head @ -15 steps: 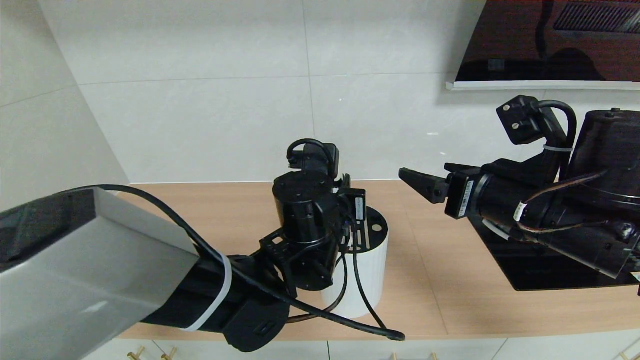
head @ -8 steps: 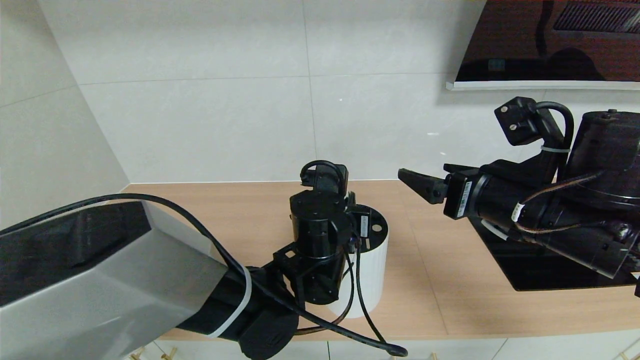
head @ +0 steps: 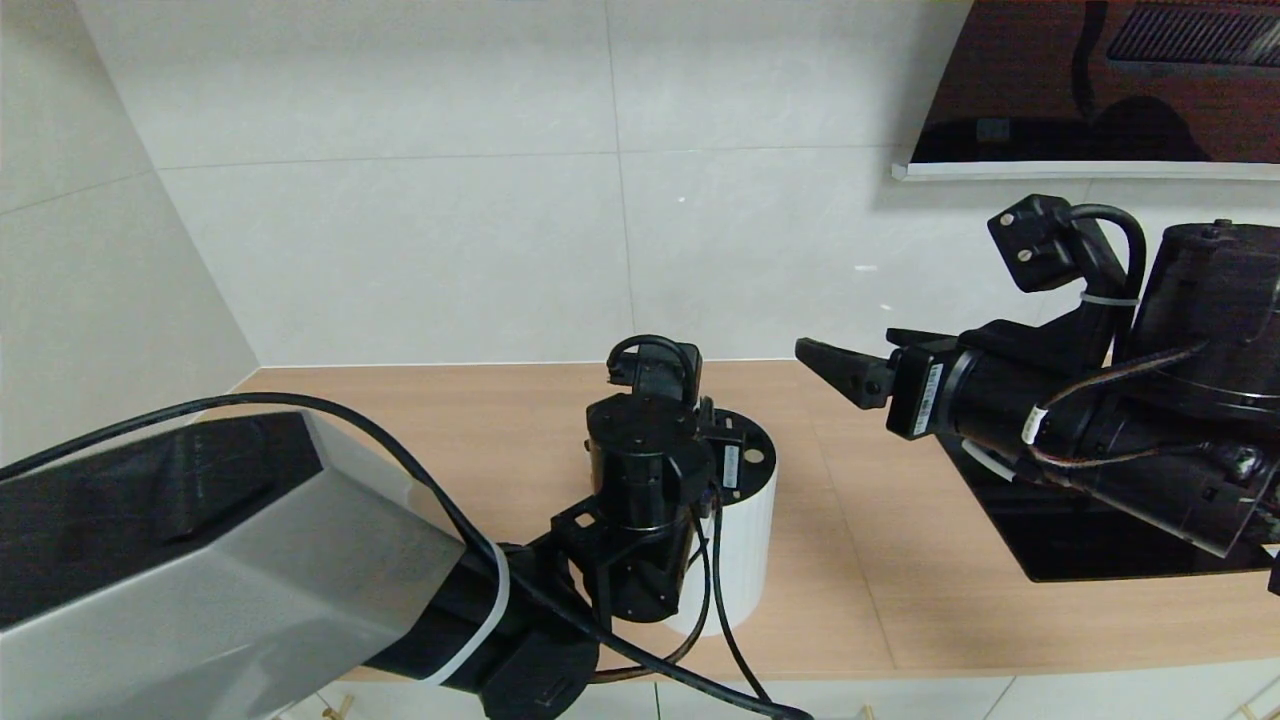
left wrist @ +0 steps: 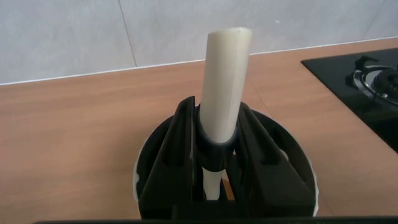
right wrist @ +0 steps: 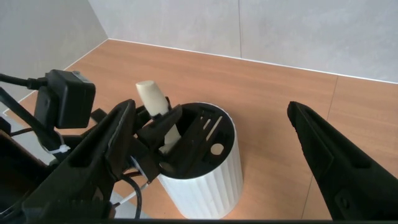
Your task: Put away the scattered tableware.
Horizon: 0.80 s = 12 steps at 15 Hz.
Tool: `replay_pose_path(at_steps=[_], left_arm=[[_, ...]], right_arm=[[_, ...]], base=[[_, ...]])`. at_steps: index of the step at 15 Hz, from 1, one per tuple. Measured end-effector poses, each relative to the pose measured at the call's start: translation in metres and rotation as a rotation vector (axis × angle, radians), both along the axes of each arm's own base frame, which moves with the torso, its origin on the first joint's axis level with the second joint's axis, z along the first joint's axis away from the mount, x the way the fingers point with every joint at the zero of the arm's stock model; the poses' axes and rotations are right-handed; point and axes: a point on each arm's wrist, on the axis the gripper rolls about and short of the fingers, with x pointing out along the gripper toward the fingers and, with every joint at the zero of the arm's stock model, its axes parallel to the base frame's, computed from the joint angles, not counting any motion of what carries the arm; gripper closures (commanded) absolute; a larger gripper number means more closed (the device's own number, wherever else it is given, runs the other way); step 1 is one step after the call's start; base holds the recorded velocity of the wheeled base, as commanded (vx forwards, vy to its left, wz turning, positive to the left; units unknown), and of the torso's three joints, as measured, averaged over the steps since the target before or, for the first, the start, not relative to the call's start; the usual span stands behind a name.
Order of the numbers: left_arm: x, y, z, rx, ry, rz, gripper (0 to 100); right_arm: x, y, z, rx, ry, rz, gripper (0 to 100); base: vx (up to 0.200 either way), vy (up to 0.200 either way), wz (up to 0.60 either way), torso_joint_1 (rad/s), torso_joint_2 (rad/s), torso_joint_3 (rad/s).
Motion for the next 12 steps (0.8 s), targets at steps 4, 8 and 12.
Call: replay_pose_path(at_steps=[4,8,12], left_arm=[[-0.0003,0.0001,-0.0004,0.001,0.001,0.001,0],[-0.0010,0.0001,0.0008,-0.003,-0.003,0.000,0],[-0.0018,0.0009,0.0017,-0.004,-0.004,0.000,0]], right_arm=[[-0.0001,-0.0001,-0.0005,-0.001,0.002,0.000,0],[-0.0001,-0.0001,-0.0002,0.000,0.000,0.000,0],[-0.0003,-0.0002,0.0000,0.000,-0.001,0.000,0]], base=[[0.000,0.000,0.00,0.000,0.00,0.000],[0.000,0.000,0.00,0.000,0.00,0.000],[0.000,0.000,0.00,0.000,0.00,0.000]])
